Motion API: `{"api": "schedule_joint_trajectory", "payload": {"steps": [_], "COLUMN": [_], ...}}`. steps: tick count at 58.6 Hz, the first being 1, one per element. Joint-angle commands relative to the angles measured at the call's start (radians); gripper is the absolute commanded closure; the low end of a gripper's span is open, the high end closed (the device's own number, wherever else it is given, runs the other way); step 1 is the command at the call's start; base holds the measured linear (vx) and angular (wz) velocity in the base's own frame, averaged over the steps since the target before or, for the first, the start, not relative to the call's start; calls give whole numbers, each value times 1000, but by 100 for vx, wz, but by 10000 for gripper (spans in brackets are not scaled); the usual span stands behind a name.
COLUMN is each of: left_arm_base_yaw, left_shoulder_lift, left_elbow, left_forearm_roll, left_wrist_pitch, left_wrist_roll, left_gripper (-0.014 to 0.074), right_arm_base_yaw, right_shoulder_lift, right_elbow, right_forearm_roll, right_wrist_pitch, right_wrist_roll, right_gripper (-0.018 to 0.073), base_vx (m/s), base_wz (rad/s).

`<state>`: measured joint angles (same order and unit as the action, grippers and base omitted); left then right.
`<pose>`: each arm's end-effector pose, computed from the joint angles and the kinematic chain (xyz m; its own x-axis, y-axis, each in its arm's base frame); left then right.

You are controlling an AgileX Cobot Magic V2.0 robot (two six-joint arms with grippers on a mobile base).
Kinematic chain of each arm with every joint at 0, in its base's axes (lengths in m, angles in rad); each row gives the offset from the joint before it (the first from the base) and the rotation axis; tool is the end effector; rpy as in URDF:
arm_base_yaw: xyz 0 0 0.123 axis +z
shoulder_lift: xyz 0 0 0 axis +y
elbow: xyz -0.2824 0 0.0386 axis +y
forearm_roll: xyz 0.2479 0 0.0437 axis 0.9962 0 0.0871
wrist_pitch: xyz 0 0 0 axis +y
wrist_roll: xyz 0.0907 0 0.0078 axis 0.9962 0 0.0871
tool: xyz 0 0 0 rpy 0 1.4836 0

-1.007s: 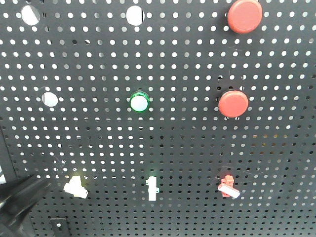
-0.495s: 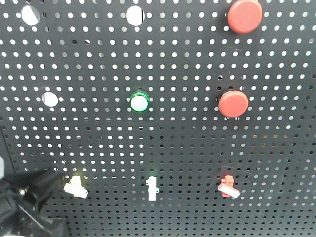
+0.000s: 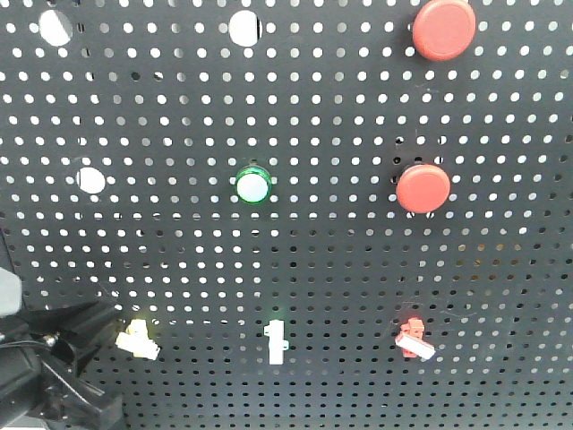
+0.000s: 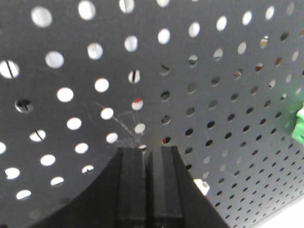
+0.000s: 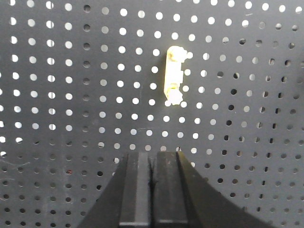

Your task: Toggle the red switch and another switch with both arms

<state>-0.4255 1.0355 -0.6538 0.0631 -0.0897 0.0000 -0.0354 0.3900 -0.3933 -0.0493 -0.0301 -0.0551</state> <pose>0.2044 -0.0932 0.3151 -0.1588 0.1409 -0.9772 0.4286 0.9015 0.0603 0.0916 -0.0031 0.3214 0.1160 -0.1084 -0.9873 0.0463 0.9935 -0.1036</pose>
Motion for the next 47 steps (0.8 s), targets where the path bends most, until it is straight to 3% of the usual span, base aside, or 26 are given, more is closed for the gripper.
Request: {"api": "schedule_joint_trajectory", "payload": {"steps": [1, 14, 27, 35, 47], "left_arm_base_yaw": [-7, -7, -7, -7, -7], "left_shoulder_lift": [8, 41, 4, -41, -179], "left_elbow": [-36, -41, -41, -41, -41], "left_forearm_roll": [-6, -6, -11, -72, -121], "left_wrist_pitch": [-59, -2, 190, 272, 279], "left_wrist_roll": [-12, -37, -37, -36, -35], "left_gripper": [594, 594, 594, 594, 594], "right_arm_base_yaw": [-7, -7, -7, -7, -7], "right_shoulder_lift": [14, 14, 14, 14, 14], "right_elbow": [-35, -35, -35, -35, -35], "right_forearm_roll": [-2, -2, -2, -2, 20], "right_wrist_pitch": [-86, -86, -85, -86, -92], "right_wrist_roll": [-5, -1, 25, 25, 62], "right_gripper": [566, 566, 566, 566, 566], "base_vx": [0, 0, 0, 0, 0], "base_wz": [0, 0, 0, 0, 0]}}
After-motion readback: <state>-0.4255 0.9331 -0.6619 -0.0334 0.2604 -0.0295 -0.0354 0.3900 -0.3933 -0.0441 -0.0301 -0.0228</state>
